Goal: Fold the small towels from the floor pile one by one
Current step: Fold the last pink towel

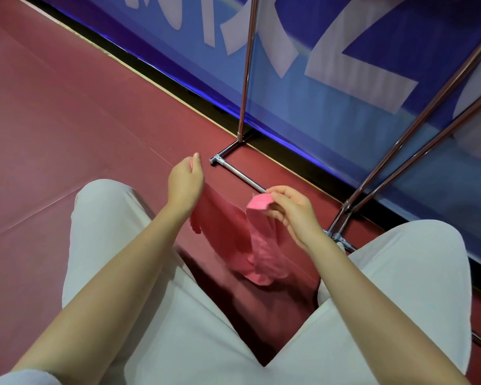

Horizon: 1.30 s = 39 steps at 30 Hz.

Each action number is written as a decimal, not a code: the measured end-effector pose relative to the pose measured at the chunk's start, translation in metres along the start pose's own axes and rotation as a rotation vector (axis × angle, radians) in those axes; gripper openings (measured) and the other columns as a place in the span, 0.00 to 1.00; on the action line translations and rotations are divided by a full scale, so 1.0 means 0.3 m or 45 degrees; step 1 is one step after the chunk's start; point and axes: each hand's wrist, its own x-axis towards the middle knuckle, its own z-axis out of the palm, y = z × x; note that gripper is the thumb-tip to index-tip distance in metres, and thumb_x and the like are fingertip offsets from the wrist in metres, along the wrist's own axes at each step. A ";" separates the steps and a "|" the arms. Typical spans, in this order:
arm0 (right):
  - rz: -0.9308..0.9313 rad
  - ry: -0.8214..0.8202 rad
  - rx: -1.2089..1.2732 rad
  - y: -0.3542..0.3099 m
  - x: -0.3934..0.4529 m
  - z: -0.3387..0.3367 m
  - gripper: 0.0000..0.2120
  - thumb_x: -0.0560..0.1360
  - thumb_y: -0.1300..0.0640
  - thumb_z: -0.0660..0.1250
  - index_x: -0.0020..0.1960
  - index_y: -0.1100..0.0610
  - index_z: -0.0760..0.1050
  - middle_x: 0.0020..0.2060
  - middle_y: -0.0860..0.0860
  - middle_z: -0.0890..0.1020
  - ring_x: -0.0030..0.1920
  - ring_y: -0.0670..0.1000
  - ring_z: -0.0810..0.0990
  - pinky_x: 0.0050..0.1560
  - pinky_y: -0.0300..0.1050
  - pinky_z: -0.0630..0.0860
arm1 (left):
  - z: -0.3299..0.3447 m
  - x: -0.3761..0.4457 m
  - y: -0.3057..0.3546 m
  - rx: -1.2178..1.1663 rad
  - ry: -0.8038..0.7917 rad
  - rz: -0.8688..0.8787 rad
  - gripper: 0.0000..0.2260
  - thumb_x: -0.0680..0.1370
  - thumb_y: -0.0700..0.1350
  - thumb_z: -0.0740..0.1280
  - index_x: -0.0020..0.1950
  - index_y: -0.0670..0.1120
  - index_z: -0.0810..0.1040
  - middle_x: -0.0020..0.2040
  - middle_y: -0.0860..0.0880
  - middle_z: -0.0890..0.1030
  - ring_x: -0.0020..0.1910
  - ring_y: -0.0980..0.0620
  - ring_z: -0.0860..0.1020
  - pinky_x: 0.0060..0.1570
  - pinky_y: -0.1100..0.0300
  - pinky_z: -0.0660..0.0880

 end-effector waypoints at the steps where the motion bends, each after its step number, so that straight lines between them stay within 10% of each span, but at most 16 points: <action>1: 0.021 -0.071 0.057 -0.004 -0.003 0.003 0.08 0.78 0.69 0.60 0.50 0.62 0.76 0.44 0.56 0.82 0.42 0.48 0.82 0.42 0.38 0.80 | 0.006 0.006 0.001 -0.138 -0.066 -0.154 0.18 0.83 0.49 0.54 0.34 0.45 0.64 0.33 0.47 0.66 0.33 0.48 0.63 0.35 0.54 0.58; 5: -0.013 -0.166 -0.147 -0.002 0.000 0.019 0.12 0.76 0.73 0.60 0.49 0.59 0.76 0.38 0.50 0.84 0.36 0.45 0.82 0.42 0.36 0.80 | 0.020 -0.005 0.034 -0.812 -0.328 -0.749 0.16 0.81 0.49 0.60 0.34 0.47 0.70 0.28 0.49 0.71 0.25 0.51 0.68 0.28 0.63 0.65; 10: -0.279 -0.140 -0.732 0.017 0.004 0.023 0.05 0.74 0.66 0.68 0.43 0.58 0.80 0.32 0.56 0.78 0.30 0.45 0.73 0.35 0.35 0.70 | 0.039 -0.045 0.063 -1.023 -0.549 -0.839 0.18 0.82 0.51 0.59 0.33 0.47 0.69 0.21 0.54 0.70 0.19 0.58 0.69 0.22 0.69 0.68; 17: -0.344 -0.234 -0.607 0.050 0.020 0.048 0.04 0.75 0.67 0.66 0.44 0.59 0.78 0.63 0.49 0.75 0.65 0.43 0.72 0.63 0.30 0.66 | 0.060 -0.076 0.108 -1.013 -0.594 -0.609 0.20 0.83 0.54 0.56 0.33 0.48 0.67 0.28 0.51 0.70 0.28 0.54 0.68 0.32 0.61 0.67; 22: -0.210 -0.128 -0.348 0.069 0.051 0.079 0.02 0.76 0.70 0.63 0.46 0.69 0.74 0.54 0.55 0.81 0.52 0.38 0.80 0.52 0.29 0.72 | 0.077 -0.101 0.122 -0.770 -0.498 -0.227 0.20 0.84 0.51 0.55 0.32 0.48 0.64 0.31 0.50 0.67 0.33 0.52 0.64 0.38 0.57 0.64; 27: -0.152 -0.069 -0.398 0.073 0.063 0.095 0.09 0.75 0.70 0.64 0.39 0.59 0.72 0.33 0.49 0.75 0.33 0.38 0.73 0.39 0.32 0.70 | 0.083 -0.092 0.120 -0.661 -0.503 -0.109 0.19 0.81 0.56 0.55 0.32 0.50 0.61 0.32 0.48 0.64 0.36 0.49 0.63 0.40 0.55 0.62; 39: -0.173 0.272 -0.114 0.010 0.114 0.042 0.09 0.75 0.64 0.67 0.37 0.57 0.72 0.30 0.51 0.73 0.31 0.45 0.70 0.34 0.38 0.69 | 0.038 -0.028 0.063 -0.285 -0.699 -0.101 0.15 0.77 0.54 0.69 0.37 0.46 0.72 0.32 0.49 0.70 0.32 0.54 0.68 0.34 0.58 0.67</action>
